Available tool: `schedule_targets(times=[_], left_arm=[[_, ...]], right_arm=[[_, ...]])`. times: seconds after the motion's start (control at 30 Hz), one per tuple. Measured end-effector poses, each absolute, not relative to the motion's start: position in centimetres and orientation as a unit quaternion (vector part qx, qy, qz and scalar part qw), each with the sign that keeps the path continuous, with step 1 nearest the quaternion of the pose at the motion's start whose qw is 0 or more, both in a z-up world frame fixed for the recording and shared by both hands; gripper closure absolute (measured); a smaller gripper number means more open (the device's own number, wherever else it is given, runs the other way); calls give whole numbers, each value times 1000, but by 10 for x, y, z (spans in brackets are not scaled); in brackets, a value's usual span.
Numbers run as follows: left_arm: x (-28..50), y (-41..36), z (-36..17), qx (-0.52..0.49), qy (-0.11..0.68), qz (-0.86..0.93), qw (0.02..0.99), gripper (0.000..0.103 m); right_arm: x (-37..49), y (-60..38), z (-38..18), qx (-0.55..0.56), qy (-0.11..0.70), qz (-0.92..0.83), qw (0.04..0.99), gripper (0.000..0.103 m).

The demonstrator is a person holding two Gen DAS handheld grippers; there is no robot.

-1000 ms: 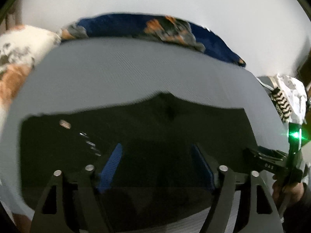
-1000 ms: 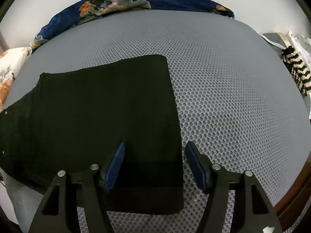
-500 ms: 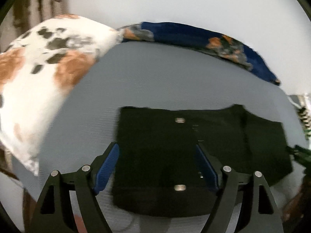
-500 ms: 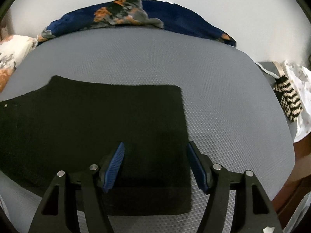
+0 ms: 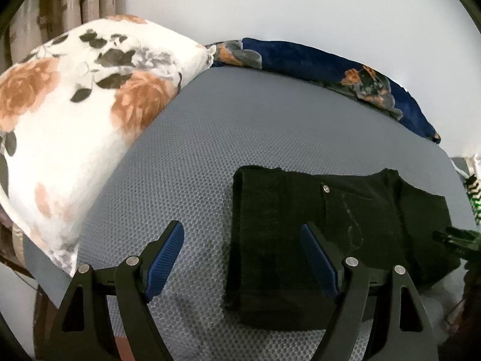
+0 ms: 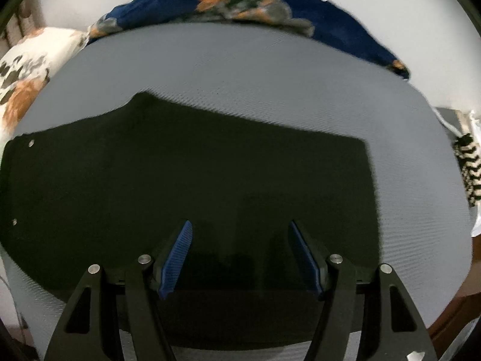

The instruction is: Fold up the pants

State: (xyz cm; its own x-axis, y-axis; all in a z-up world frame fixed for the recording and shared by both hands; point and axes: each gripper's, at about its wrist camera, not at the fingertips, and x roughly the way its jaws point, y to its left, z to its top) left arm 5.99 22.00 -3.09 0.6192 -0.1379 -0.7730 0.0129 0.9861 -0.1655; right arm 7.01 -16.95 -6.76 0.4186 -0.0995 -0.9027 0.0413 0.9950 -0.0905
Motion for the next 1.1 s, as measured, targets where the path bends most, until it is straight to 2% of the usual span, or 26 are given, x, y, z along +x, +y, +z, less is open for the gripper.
schedule_targets(times=[0.27, 0.53, 1.1], left_arm=[[65, 245, -46, -144, 450, -100, 876, 23], [76, 254, -74, -170, 492, -155, 840, 23], [127, 281, -121, -340, 543, -329, 694, 25]], right_arm=[[75, -123, -83, -7, 569, 37, 821, 38], [96, -114, -75, 108, 579, 114, 800, 39], [128, -116, -40, 105, 562, 74, 817, 38]])
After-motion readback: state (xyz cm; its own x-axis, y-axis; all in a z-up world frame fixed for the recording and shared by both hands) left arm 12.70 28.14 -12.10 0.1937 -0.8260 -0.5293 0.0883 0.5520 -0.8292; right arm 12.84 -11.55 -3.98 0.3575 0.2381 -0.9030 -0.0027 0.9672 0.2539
